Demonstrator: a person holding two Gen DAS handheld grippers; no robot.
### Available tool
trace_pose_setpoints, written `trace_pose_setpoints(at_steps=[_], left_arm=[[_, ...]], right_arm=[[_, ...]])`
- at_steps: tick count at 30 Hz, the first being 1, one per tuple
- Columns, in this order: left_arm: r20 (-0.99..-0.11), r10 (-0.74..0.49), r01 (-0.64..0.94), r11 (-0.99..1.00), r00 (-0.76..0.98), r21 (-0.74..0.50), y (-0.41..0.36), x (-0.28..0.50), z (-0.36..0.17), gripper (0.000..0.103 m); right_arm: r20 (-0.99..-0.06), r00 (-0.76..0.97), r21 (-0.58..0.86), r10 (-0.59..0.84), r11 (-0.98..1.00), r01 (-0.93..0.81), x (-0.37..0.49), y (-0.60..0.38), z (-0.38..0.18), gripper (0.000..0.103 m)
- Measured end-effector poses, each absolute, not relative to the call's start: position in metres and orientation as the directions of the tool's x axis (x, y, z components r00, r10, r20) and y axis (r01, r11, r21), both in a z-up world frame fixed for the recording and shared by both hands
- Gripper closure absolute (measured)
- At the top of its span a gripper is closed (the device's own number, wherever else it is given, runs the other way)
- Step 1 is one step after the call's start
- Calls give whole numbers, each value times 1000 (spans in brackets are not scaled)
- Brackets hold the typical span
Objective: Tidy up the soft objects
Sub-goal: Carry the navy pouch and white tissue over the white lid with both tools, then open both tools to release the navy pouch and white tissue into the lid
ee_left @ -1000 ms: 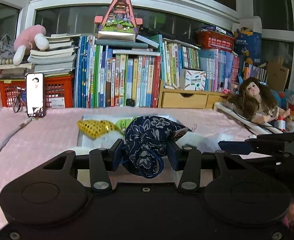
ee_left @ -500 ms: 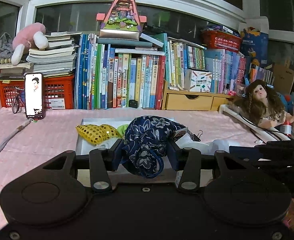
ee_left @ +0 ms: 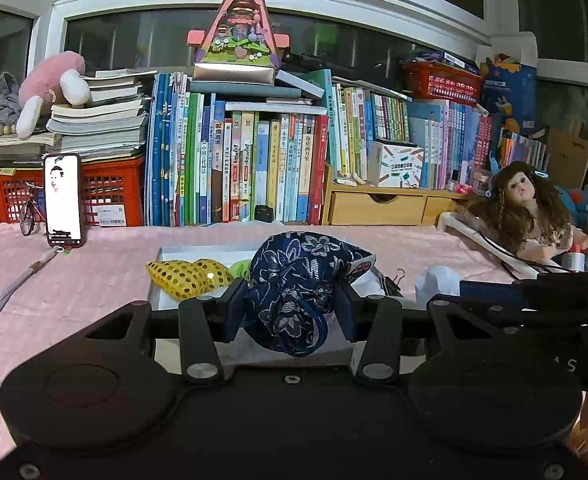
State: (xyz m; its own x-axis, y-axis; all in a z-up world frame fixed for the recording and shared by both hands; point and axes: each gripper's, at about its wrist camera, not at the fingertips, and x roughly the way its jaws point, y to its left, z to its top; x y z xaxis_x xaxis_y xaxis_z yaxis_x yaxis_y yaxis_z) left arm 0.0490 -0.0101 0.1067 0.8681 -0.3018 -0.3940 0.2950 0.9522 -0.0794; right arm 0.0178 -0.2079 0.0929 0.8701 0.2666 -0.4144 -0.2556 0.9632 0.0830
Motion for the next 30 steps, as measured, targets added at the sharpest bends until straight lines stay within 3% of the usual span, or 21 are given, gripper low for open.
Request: trace_pose_setpoints(at_steps=[20,30], left_arm=[[-455,-243,261,965,857,-23,-53,136,126,59],[-581,-218,242,970,784,-39,-73,202,110,60]], right_arm=[[-465,857,89,222,975,-204,90,-221,107,69],[-565,794,158,224,974,-161,148,-242,98,69]])
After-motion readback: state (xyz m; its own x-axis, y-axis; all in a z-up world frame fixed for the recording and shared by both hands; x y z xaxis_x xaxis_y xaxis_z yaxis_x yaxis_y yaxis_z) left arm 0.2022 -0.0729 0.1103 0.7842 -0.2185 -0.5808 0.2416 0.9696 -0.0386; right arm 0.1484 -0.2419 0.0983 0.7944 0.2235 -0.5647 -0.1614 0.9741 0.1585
